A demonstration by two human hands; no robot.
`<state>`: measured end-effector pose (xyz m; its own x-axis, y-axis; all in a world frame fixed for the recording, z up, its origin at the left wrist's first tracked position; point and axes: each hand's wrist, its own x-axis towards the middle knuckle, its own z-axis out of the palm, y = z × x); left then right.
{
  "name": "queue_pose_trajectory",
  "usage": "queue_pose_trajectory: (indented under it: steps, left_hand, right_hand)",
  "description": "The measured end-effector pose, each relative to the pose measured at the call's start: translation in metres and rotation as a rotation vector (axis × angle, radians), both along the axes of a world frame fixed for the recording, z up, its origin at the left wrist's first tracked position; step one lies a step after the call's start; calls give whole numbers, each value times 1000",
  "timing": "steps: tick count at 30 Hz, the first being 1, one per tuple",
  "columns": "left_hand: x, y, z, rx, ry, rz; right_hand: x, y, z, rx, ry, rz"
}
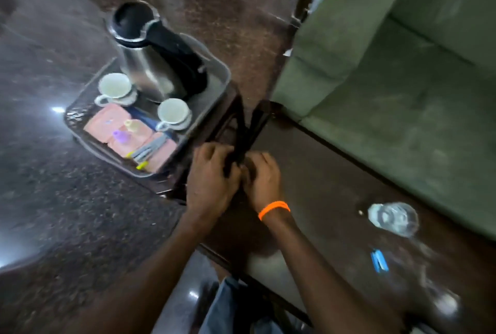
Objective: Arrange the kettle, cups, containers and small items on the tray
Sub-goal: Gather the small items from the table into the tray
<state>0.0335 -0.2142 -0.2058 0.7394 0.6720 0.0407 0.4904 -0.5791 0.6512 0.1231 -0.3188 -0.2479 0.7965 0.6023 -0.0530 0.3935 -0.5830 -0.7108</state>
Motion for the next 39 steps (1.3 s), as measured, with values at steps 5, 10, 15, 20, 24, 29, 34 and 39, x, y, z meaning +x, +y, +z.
queue_pose_trajectory:
  steps: [5,10,15,20,24,29,34,39]
  left_hand:
    - [40,-152,-37,-95,192,-420]
    - [67,-275,-74,-168,297,-729]
    - [107,-348,-105,-62,329,-984]
    - [127,-365,-121,29,408,-1166]
    - [124,-350,-112,-4,351,-1060]
    - [105,-275,-82,0,332,-907]
    - [72,-152,-35,16,287,-679]
    - [19,-16,17,12,159,-299]
  right_hand:
    - [-3,-184,-31,-402,140,-382]
    - [-7,-314,-30,-555,53,-619]
    - [16,-375,-43,-531,185,-674]
    - [24,-388,-55,-424,284,-635]
    - [28,-377,-50,-348,246,-561]
    - [38,-319,-18,-177,250,-399]
    - [50,-205,22,-92,154,-107]
    - [46,-44,61,4,101,173]
